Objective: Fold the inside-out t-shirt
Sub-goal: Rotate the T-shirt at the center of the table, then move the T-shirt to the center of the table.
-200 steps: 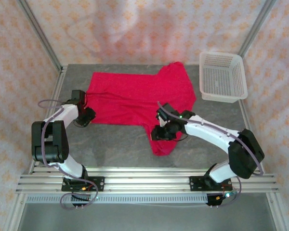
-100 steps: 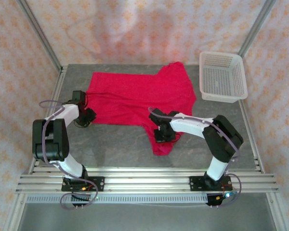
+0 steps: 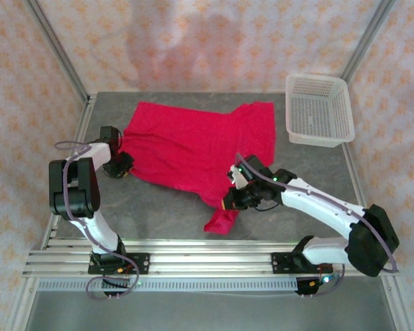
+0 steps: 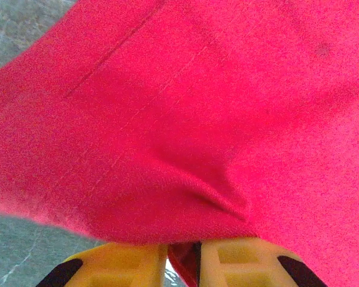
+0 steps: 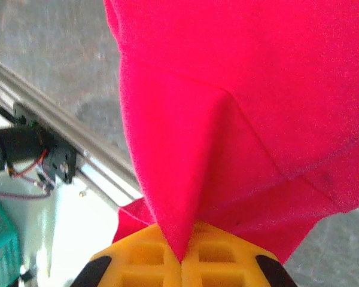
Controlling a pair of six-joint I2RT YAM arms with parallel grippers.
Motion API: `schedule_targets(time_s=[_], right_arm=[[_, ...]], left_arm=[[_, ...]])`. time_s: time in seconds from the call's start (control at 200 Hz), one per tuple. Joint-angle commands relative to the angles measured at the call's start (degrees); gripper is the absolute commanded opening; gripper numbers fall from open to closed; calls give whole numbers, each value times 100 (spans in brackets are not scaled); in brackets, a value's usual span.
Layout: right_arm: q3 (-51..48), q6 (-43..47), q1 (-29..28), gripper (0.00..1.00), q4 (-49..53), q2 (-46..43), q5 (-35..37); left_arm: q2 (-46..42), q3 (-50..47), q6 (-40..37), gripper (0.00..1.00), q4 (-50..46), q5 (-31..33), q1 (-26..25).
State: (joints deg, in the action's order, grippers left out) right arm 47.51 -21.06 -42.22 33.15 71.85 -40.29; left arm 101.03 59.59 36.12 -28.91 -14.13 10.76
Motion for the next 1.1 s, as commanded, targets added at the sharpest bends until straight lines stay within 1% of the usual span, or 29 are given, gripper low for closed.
schedule_targets(time_s=[0.0, 0.035, 0.06, 0.085, 0.105, 0.16, 0.245, 0.32, 0.38, 0.475, 0.55, 0.686, 0.806, 0.886, 0.951, 1.001, 1.046, 1.096], right_arm=[[-137, 127, 18, 15, -27, -48, -364], [-129, 153, 25, 40, 68, -49, -158], [-117, 170, 29, 51, 131, -35, 6], [-105, 193, 29, 58, 190, -23, 173], [-85, 207, 42, 61, 240, -6, 299], [-50, 202, 93, 66, 306, 53, 604], [-21, 47, 286, 67, 311, 201, 1031], [19, -242, 547, 67, 281, 413, 1720], [119, -455, 871, 67, 293, 756, 2148], [318, -617, 1351, 63, 45, 1475, 2308], [628, -608, 1591, 60, -170, 2140, 2442], [1832, -310, 1876, 55, 53, 3533, 2776], [3150, 16, 2091, 54, 436, 4657, 3238], [4241, 239, 2317, 54, 959, 5224, 3542], [4802, 362, 2439, 55, 1210, 5342, 3528], [5079, 469, 2450, 56, 1465, 5232, 3455], [5082, 520, 2425, 58, 1592, 4980, 3377], [4835, 541, 2393, 60, 1623, 4558, 3294]], left_arm=[[112, 50, -56, 22, -171, 204, 15], [93, 82, -73, 21, -225, 230, 18], [69, 96, -86, 21, -254, 248, 17], [22, 104, -96, 20, -284, 273, 14], [-22, 105, -104, 20, -305, 294, 18], [-173, 105, -120, 20, -363, 365, 21], [-439, 105, -131, 20, -462, 495, 16], [-680, 97, -140, 20, -531, 578, -18], [-871, 96, -140, 20, -604, 683, -77], [-1087, 104, -110, 21, -582, 721, -235], [-1035, 151, -96, 21, -433, 523, -387], [-389, 378, -48, 21, -222, 17, -505], [27, 494, -43, 21, -107, 81, -458], [168, 562, -52, 20, -115, 66, -343], [105, 562, -82, 21, -168, 123, -239], [-76, 546, -136, 22, -313, 222, -175], [-377, 480, -196, 26, -447, 376, -157], [-796, 305, -202, 33, -546, 611, -154]])
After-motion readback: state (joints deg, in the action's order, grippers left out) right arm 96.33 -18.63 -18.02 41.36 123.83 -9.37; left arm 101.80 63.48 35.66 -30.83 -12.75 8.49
